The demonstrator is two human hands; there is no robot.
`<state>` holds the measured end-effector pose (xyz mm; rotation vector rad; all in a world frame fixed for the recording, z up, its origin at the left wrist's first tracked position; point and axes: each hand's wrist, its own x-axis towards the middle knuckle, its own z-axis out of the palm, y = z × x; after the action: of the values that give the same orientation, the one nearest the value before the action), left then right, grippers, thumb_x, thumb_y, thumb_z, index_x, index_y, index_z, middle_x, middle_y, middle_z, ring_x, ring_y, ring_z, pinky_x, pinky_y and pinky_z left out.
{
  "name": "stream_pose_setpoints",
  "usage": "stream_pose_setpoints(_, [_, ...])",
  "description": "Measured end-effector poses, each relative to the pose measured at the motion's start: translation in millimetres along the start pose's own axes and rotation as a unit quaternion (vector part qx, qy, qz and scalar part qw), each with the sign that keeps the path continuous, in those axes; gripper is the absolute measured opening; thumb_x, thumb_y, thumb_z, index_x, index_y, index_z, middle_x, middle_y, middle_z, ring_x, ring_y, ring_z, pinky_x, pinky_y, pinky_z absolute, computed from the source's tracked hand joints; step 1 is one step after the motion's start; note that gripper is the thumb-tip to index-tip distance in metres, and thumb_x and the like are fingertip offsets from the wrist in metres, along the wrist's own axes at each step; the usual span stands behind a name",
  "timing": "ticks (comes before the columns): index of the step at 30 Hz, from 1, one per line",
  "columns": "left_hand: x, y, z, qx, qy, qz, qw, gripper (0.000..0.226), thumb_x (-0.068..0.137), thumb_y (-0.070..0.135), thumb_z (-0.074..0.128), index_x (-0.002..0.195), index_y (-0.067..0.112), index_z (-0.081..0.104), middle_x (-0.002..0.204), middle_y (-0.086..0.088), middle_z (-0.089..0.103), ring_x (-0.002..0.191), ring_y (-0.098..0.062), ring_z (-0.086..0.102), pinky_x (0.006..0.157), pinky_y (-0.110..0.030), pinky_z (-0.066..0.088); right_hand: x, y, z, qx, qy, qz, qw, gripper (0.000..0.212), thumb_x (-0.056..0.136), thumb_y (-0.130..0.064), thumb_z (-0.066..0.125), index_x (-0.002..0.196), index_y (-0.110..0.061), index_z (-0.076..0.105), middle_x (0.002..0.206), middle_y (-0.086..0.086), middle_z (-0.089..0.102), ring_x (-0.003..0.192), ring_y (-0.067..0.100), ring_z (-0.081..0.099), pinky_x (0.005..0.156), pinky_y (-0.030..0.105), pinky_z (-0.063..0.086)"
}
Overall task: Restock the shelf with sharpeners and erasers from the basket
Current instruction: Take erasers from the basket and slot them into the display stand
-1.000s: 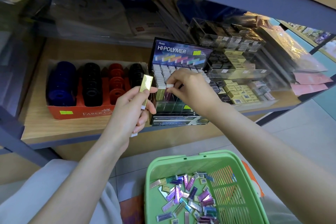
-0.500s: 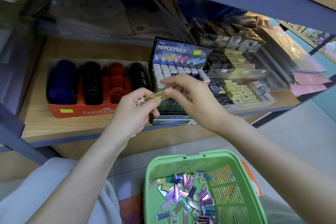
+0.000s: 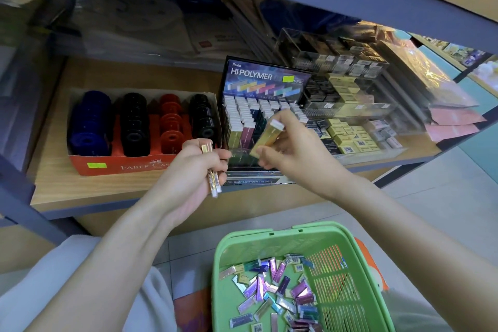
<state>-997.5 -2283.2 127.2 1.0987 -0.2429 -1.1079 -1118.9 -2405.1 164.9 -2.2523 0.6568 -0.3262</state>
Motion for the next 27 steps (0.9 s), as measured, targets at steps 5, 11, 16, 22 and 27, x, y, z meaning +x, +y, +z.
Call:
stream_pose_setpoints(5, [-1,0,-5,-0.001,-0.016,0.025,1.0,0.031,0.095,-0.013,0.034,0.12,0.004,0.04,0.105,-0.014,0.065,0.085,-0.022,0.069,0.064,-0.026,0.058,17,1,6,0.054,0.082,0.008,0.995,0.005,0.097,-0.016,0.049,0.093,-0.014,0.052,0.088,0.006,0.068,0.078,0.011,0.068,0.076,0.033,0.058])
stream_pose_setpoints(11, [-4,3,-8,0.033,-0.008,0.049,0.998,0.022,0.101,0.0,0.034,0.108,0.004,0.055,0.102,-0.01,0.071,0.083,-0.021,0.072,0.063,-0.027,0.059,30,1,15,-0.054,0.066,-0.054,0.995,0.011,0.092,-0.012,0.058,0.086,-0.02,0.056,0.075,-0.005,0.062,0.075,0.013,0.064,0.076,0.033,0.055])
stream_pose_setpoints(16, [-7,5,-13,0.086,0.015,0.06,0.994,0.022,0.101,0.015,0.04,0.112,0.025,0.057,0.083,0.001,0.074,0.065,-0.013,0.069,0.055,-0.02,0.055,37,0,8,-0.153,0.047,-0.113,0.981,0.007,0.092,-0.011,0.059,0.098,-0.014,0.058,0.073,-0.011,0.054,0.073,0.016,0.063,0.073,0.037,0.054])
stream_pose_setpoints(22, [-6,5,-15,0.159,0.024,0.078,0.984,0.024,0.102,0.02,0.039,0.118,0.011,0.055,0.055,0.008,0.062,0.033,-0.004,0.033,0.041,-0.015,0.025,39,1,13,-0.249,0.005,-0.156,0.956,0.014,0.088,-0.013,0.064,0.102,-0.011,0.064,0.099,0.0,0.056,0.083,0.021,0.06,0.074,0.043,0.051])
stream_pose_setpoints(27, [-6,4,-16,0.156,0.037,0.069,0.985,0.024,0.101,0.022,0.041,0.111,0.002,0.05,0.052,0.005,0.062,0.031,-0.005,0.029,0.044,-0.017,0.028,36,5,23,-0.295,0.053,-0.176,0.937,0.02,0.081,-0.011,0.07,0.099,-0.01,0.061,0.1,0.004,0.056,0.083,0.023,0.062,0.06,0.041,0.052])
